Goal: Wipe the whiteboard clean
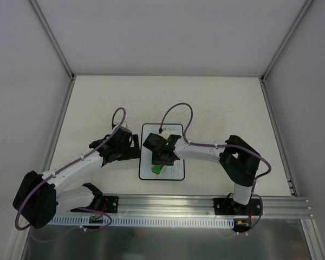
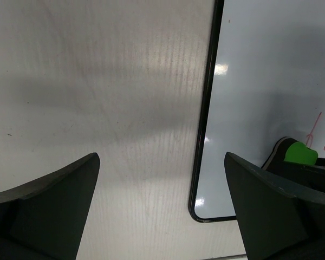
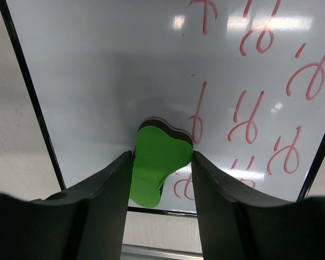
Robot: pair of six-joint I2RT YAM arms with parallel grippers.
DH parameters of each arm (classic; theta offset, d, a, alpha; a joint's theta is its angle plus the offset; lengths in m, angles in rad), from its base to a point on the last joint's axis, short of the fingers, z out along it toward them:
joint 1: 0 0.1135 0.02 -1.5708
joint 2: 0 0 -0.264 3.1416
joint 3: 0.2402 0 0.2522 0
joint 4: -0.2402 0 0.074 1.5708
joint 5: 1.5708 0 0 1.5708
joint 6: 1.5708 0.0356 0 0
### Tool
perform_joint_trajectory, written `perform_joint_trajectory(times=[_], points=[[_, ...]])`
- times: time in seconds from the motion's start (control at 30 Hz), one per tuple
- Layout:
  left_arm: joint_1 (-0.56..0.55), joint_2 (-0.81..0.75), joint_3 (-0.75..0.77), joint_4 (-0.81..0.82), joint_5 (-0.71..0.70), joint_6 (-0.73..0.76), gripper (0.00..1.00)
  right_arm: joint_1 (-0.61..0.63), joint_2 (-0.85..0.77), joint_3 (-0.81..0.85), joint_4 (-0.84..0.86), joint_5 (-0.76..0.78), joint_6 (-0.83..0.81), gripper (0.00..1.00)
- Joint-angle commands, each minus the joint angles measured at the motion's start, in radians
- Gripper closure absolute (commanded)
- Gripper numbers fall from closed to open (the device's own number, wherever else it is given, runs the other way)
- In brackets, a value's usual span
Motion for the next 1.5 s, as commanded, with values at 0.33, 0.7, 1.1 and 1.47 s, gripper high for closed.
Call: perform_joint_trajectory(times=[0.33,0.7,1.1,1.47], points=[[0.013,-0.014,-0.017,0.025,-0.028,0.001,0.01,-0.046,0.009,0.037,-0.030,0.028,-0.160,0.63],[0.013,-0.026,-0.026,0.025,-0.014,-0.007,0.01,-0.131,-0.063,-0.039,-0.023,-0.040,-0.436,0.73],[0.014,0.187,0.148,0.092,0.020,-0.064,0.09,-0.140,-0.079,-0.065,0.009,-0.077,-0.499,0.76],[0.059,0.497,0.310,0.117,0.010,-0.116,0.36,-0.140,-0.131,-0.118,0.064,-0.096,-0.498,0.76]])
